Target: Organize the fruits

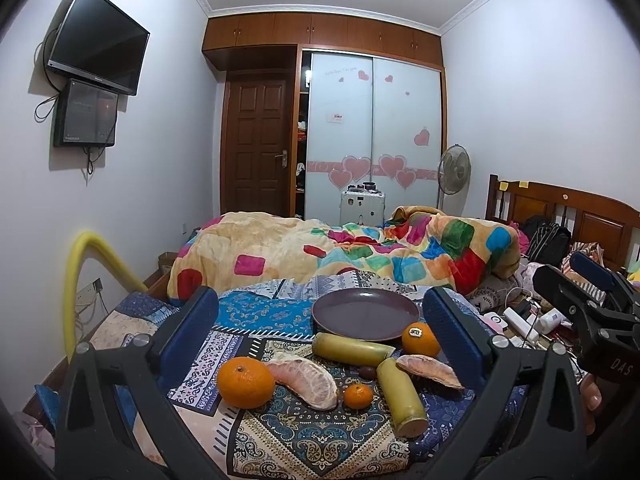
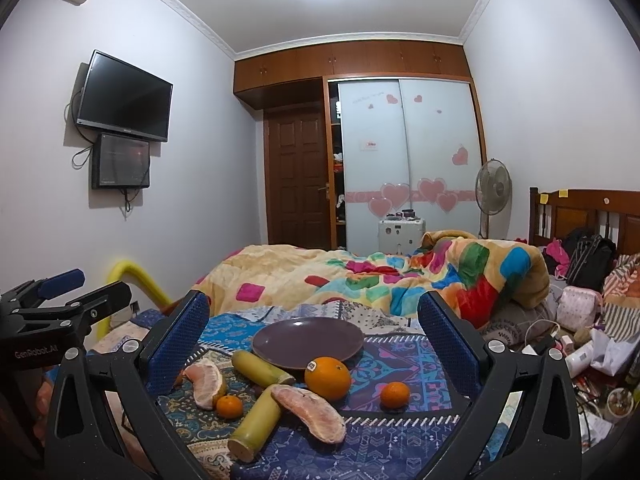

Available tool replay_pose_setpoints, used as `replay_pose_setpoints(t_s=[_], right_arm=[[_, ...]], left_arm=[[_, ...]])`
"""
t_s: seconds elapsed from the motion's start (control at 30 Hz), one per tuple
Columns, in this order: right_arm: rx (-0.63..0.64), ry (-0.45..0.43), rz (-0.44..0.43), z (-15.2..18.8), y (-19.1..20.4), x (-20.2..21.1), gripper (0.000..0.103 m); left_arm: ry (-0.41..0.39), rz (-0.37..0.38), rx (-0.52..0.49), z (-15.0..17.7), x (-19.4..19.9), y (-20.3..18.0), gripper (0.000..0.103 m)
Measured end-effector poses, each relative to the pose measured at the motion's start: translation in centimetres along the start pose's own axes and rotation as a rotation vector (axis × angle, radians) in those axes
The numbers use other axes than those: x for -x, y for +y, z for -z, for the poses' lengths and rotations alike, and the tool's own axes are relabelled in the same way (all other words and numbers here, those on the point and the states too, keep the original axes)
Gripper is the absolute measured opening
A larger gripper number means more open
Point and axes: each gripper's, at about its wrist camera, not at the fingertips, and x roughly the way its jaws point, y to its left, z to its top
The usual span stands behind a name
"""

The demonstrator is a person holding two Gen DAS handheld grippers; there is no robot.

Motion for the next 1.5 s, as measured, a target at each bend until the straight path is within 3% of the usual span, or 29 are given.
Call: replay_pose_setpoints(t_s=[1.5], right_arm=[[-0.008,-0.01,-0.01,-0.15,0.35,-0.08,0.103]], left_arm=[[-0.004,0.002,-0.005,0.09,0.28,0.16,0.103]])
